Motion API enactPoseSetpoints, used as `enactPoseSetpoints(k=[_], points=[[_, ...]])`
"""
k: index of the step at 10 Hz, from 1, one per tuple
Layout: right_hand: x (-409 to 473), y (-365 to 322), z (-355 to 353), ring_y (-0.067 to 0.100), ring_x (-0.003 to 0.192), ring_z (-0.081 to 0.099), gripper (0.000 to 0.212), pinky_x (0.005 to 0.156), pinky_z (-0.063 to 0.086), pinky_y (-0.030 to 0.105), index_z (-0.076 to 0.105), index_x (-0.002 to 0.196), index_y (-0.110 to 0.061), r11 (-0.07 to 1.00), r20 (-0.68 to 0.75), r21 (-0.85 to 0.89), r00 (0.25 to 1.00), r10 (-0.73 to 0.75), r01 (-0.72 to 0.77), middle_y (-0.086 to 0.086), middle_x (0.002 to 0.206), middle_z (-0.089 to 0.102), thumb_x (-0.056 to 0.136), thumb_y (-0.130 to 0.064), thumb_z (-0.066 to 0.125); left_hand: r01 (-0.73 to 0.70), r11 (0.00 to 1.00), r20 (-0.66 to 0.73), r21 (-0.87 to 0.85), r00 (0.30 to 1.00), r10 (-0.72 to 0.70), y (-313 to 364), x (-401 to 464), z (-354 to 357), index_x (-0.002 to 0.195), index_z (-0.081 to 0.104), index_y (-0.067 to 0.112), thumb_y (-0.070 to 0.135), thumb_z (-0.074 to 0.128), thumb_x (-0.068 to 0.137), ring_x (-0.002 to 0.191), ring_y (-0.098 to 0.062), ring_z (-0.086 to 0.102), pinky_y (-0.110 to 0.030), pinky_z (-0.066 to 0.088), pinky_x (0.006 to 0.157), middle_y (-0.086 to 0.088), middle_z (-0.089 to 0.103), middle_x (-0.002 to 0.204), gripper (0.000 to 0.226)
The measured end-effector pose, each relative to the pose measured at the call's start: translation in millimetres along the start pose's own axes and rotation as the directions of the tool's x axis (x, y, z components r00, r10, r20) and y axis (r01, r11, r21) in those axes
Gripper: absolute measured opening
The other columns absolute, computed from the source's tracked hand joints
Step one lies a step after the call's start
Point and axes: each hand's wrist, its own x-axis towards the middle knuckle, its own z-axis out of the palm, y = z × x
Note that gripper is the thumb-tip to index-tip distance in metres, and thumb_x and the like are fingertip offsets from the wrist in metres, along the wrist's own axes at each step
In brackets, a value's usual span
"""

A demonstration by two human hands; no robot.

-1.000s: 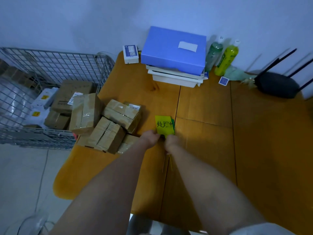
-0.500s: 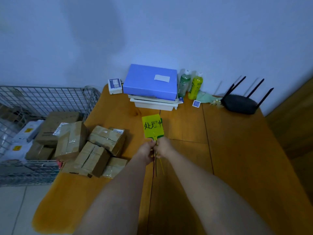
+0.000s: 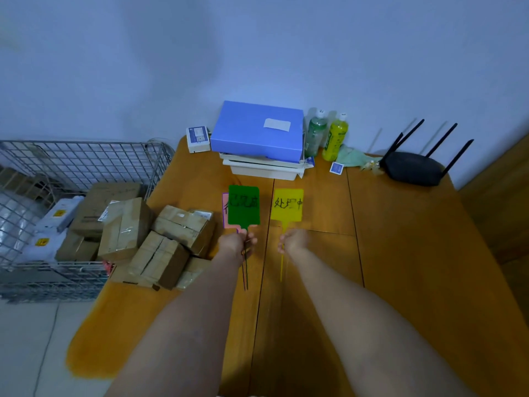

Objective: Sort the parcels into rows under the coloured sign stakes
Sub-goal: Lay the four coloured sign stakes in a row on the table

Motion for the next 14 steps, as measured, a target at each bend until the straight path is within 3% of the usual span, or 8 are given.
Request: enactPoseSetpoints(k=[2,3,4,5,7,10,13,14], points=[[18.1,51.3,28.6,0.018,0.065,0.048,0.03,0.054,0.041,0.025,0.046,0.067,-0.01,0.977,0.034,-0.161,0.989,0.146,-0.139,0.009,0.079,0.048,0.095,-0.004,0.04,-0.045,0.999,-0.15,-0.029,0.988,0.041,3.9,12.8,-35.8,0.073,0.056,0.008,0.012,0.054,0.094,0.041,-0.01,0.052,-0.021,0.041,0.039,-0.005,0.056,0.062,0.022],[9.2,61.5,51.0,0.018,0.088,0.044,0.021,0.082,0.045,0.035,0.06,0.101,0.003,0.925,0.086,-0.376,0.992,0.095,-0.056,0.02,0.112,0.058,0.095,-0.001,0.04,-0.053,0.999,-0.154,-0.006,0.987,0.051,3.4,18.8,-50.1,0.069,0.055,0.008,0.01,0.052,0.095,0.048,-0.012,0.048,-0.023,0.033,0.044,-0.005,0.053,0.063,0.026],[2.7,57.4,71.0,0.026,0.099,0.058,0.031,0.084,0.052,0.042,0.055,0.122,0.004,0.895,0.137,-0.443,0.983,0.123,-0.05,0.021,0.127,0.057,0.093,-0.001,0.046,-0.051,0.999,-0.138,-0.004,0.989,0.05,2.4,25.0,-59.7,0.07,0.056,0.008,0.01,0.053,0.094,0.054,-0.013,0.047,-0.023,0.032,0.047,-0.005,0.054,0.065,0.024],[-0.2,52.1,85.2,0.042,0.101,0.061,0.03,0.041,0.051,0.038,0.055,0.12,0.006,0.93,0.142,-0.343,0.971,0.192,-0.133,0.026,0.125,0.056,0.095,0.0,0.039,-0.046,0.999,-0.106,0.009,0.993,0.047,-1.5,29.7,-63.3,0.072,0.057,0.008,0.011,0.053,0.094,0.055,-0.014,0.047,-0.024,0.032,0.048,-0.004,0.056,0.066,0.023],[2.4,52.2,97.8,0.045,0.099,0.063,0.023,0.075,0.056,0.054,0.057,0.111,0.007,0.934,0.085,-0.297,0.969,0.233,-0.199,0.026,0.118,0.058,0.091,0.006,0.044,-0.024,0.998,-0.025,0.062,0.999,0.026,-7.8,30.2,-65.2,0.077,0.056,0.008,0.009,0.052,0.095,0.054,-0.013,0.047,-0.024,0.032,0.049,-0.003,0.057,0.069,0.018],[-22.6,55.3,88.1,0.034,0.111,0.06,0.028,0.094,0.052,0.042,0.058,0.115,0.003,0.801,0.132,-0.598,0.982,0.134,-0.029,0.021,0.118,0.059,0.094,-0.012,0.049,-0.018,0.994,0.055,0.108,0.998,0.013,-5.8,23.7,-66.7,0.08,0.056,0.009,0.01,0.053,0.094,0.053,-0.011,0.048,-0.022,0.036,0.047,-0.002,0.058,0.069,0.015],[-50.2,9.9,70.5,0.015,0.052,0.048,0.03,0.052,0.035,0.021,0.056,0.078,-0.012,0.993,0.19,0.104,0.981,0.041,-0.062,0.006,0.064,0.053,0.099,-0.024,0.039,0.044,0.998,0.072,-0.041,0.997,-0.041,-6.5,15.5,-43.9,0.073,0.057,0.004,0.007,0.055,0.093,0.057,-0.015,0.054,-0.017,0.049,0.037,-0.008,0.058,0.068,0.021],[-55.8,2.0,57.2,0.013,0.052,0.047,0.032,0.048,0.032,0.021,0.055,0.063,-0.017,0.993,0.136,0.086,0.986,-0.091,0.08,0.002,0.059,0.053,0.094,-0.025,0.051,0.052,0.998,0.135,-0.041,0.99,-0.046,-11.7,11.7,-28.5,0.073,0.055,0.003,0.006,0.054,0.093,0.059,-0.017,0.056,-0.018,0.05,0.037,-0.012,0.057,0.071,0.021]])
